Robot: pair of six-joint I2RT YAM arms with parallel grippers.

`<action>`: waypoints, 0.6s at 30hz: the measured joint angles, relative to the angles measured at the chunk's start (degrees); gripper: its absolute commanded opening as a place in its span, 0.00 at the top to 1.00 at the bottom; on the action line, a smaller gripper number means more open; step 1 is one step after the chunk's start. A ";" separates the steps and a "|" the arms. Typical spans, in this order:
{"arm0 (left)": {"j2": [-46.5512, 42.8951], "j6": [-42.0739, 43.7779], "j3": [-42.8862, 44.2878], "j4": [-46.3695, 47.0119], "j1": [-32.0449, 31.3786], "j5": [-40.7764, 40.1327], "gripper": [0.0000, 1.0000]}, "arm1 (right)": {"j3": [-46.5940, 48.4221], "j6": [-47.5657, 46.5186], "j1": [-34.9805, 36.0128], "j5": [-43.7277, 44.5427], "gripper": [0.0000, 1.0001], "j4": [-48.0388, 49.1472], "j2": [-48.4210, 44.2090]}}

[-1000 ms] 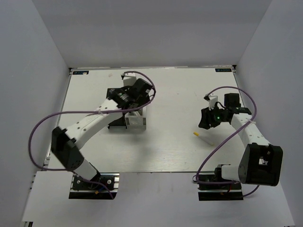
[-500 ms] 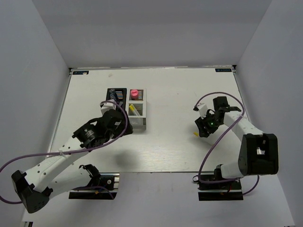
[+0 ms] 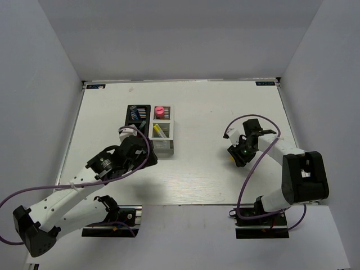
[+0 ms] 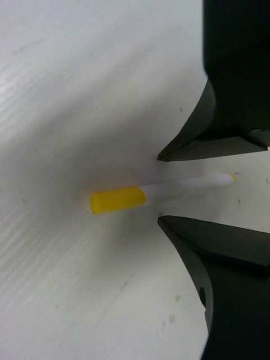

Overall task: Sort the stationery into containers
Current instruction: Pick up the pen from the center of the board.

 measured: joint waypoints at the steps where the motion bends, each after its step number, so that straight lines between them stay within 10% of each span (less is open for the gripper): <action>1: -0.59 -0.35 -0.17 -0.22 0.00 0.00 0.00 | -0.28 0.22 0.31 1.14 0.53 0.92 0.00; 18: -7.34 -4.87 -4.85 -4.44 0.00 -0.24 0.00 | -3.08 1.40 7.02 9.09 1.00 9.84 -1.05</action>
